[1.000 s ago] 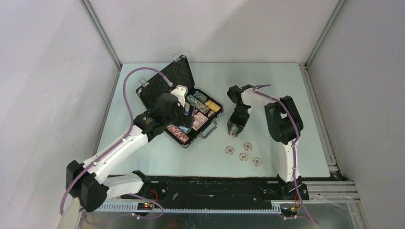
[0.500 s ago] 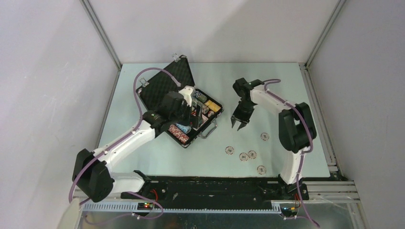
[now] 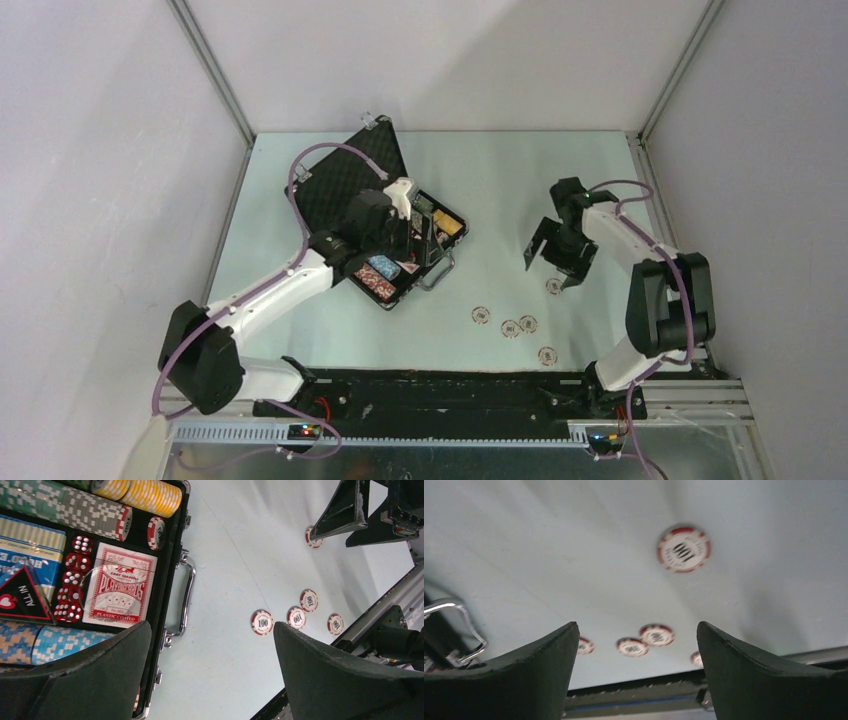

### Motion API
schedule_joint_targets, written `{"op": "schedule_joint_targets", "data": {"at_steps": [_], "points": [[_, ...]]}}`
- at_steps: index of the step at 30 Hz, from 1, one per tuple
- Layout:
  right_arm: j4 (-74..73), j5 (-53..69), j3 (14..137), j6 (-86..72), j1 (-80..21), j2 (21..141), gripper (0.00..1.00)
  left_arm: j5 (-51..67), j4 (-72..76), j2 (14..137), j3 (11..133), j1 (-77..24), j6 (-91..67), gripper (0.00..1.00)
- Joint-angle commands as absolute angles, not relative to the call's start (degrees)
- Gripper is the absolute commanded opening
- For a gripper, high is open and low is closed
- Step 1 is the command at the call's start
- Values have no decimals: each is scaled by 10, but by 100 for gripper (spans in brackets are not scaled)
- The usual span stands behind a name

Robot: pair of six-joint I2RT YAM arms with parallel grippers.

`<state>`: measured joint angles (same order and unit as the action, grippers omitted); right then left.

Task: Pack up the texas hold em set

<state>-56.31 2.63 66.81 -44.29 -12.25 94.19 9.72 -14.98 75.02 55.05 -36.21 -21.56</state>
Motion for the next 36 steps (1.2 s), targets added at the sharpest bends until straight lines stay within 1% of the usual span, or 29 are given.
{"op": "schedule_joint_targets", "data": {"at_steps": [1, 10, 13, 18, 24, 30, 33, 36], "points": [[-458, -23, 605, -381, -91, 889, 87, 112, -134, 755, 562, -379, -214, 100], [-357, -44, 583, -375, -76, 944, 77, 120, -157, 765, 583, -386, -195, 100], [-336, -42, 571, -374, -74, 958, 77, 120, -164, 765, 589, -387, -191, 100], [-354, -50, 571, -380, -68, 972, 73, 116, -171, 757, 590, -386, -189, 100], [-404, -81, 571, -385, -66, 964, 74, 114, -170, 755, 585, -386, -193, 100], [-404, -52, 544, -405, -66, 959, 73, 118, -163, 760, 587, -386, -197, 100], [-387, -38, 533, -413, -65, 962, 66, 119, -160, 761, 588, -386, -201, 100], [-380, -32, 531, -417, -66, 967, 62, 120, -160, 761, 586, -386, -203, 100]]}}
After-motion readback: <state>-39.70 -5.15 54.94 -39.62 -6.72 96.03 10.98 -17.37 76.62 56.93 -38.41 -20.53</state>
